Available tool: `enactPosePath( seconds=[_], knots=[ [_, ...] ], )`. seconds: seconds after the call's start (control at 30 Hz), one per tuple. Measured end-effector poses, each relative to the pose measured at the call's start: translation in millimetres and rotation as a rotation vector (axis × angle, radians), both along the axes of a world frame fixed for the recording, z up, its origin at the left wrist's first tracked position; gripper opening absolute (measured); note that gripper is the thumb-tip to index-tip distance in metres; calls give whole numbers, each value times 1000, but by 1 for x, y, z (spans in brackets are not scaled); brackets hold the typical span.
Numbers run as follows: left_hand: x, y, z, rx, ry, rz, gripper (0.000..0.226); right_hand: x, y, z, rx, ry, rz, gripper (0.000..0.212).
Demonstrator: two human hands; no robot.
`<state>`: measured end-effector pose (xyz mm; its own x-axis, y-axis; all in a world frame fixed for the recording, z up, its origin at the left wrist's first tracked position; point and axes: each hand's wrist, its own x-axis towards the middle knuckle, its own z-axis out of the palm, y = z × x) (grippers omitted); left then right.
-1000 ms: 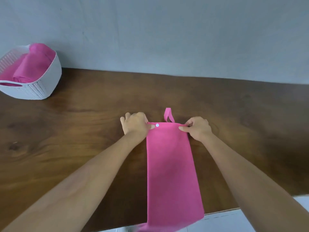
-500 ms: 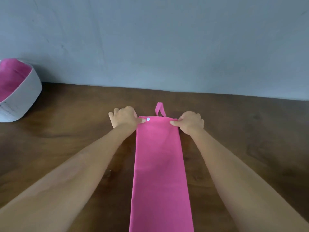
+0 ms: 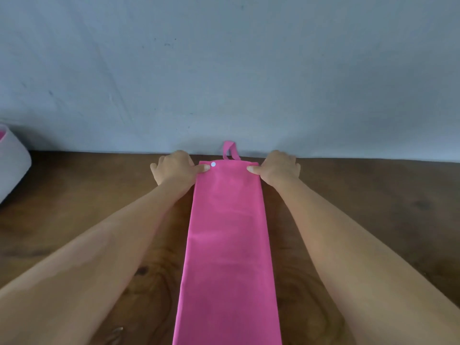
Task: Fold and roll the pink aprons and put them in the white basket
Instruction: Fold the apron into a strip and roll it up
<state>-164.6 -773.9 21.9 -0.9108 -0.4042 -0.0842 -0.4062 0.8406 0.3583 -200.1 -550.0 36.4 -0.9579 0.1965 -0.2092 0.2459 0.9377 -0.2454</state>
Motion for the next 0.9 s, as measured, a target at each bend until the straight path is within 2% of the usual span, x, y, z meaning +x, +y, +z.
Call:
enactPosePath(
  seconds=[0.13,0.23,0.33,0.43,0.6,0.77,0.9],
  knots=[
    [-18,-5,-1,-5,-49,13,72,-10,-3,0,-20,1,-17,54],
    [-23,-6,2,-31,-103,-12,76,-14,-4,1,-35,-28,-31,51],
    [-16,-3,1,-81,-99,-73,66,-14,-3,3,-49,-36,-22,57],
    [10,2,4,-60,41,-155,49,-13,3,0,-61,-10,31,62],
    [75,7,-1,-21,230,-522,51,-1,8,-9,-39,10,114,66],
    [122,17,-14,-18,134,-900,73,41,8,-13,-63,31,144,62],
    [134,18,-25,-110,22,-980,69,99,13,-8,-70,15,154,53]
  ],
)
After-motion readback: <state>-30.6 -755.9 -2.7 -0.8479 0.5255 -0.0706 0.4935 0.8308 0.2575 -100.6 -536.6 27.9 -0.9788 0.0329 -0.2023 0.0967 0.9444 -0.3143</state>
